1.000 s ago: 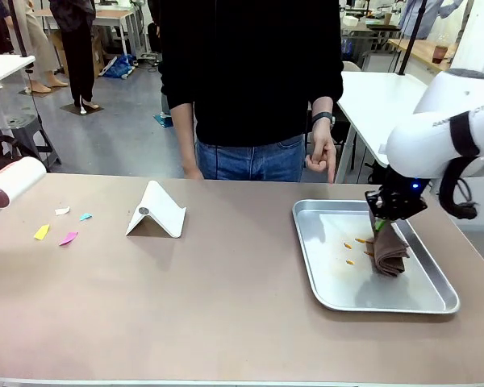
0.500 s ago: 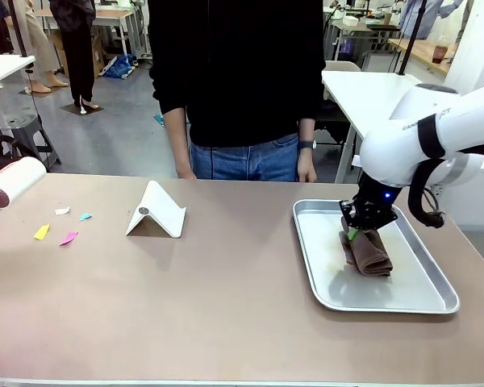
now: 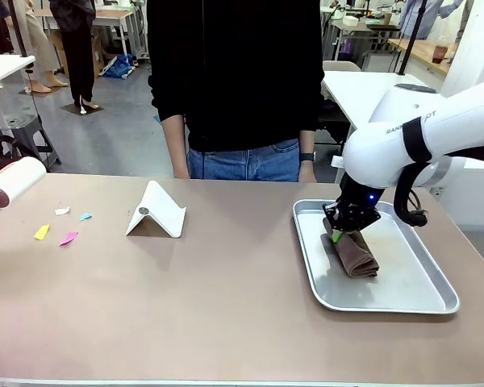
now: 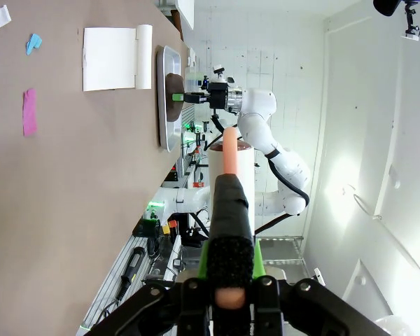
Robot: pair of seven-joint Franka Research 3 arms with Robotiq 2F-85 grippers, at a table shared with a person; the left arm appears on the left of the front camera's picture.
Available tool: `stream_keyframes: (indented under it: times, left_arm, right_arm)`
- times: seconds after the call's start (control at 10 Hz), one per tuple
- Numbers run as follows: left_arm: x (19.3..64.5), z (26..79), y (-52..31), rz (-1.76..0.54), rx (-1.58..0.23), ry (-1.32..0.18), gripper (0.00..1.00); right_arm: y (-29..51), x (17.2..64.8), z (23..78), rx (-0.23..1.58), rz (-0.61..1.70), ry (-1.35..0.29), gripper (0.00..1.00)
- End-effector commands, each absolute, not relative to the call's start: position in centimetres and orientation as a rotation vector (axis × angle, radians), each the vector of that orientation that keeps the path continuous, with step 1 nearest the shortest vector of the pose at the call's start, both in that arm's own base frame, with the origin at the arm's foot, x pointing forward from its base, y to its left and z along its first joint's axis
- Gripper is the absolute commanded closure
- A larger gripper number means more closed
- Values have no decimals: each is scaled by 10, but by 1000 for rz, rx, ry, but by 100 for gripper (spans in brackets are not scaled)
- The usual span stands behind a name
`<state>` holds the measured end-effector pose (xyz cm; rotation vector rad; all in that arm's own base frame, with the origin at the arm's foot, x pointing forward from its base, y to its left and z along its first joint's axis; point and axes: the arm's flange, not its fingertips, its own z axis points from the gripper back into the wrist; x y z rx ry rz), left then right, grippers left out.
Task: Clean the surface of the table.
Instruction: If a person points to the right, clean the right side of the table with your right hand, and if they point to the left, clean the left side with your left hand.
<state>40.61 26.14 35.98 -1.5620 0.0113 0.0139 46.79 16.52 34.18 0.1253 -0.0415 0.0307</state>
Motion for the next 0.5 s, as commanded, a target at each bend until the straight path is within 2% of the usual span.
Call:
stream_keyframes:
  times: [0.0, 0.4]
  left_arm:
    - [401, 363, 263, -6, -1567, 1, 100]
    - [401, 363, 263, -6, -1567, 1, 100]
  right_arm:
    - [178, 461, 342, 177, 75, -70, 93]
    - [190, 457, 339, 116, 124, -103, 93]
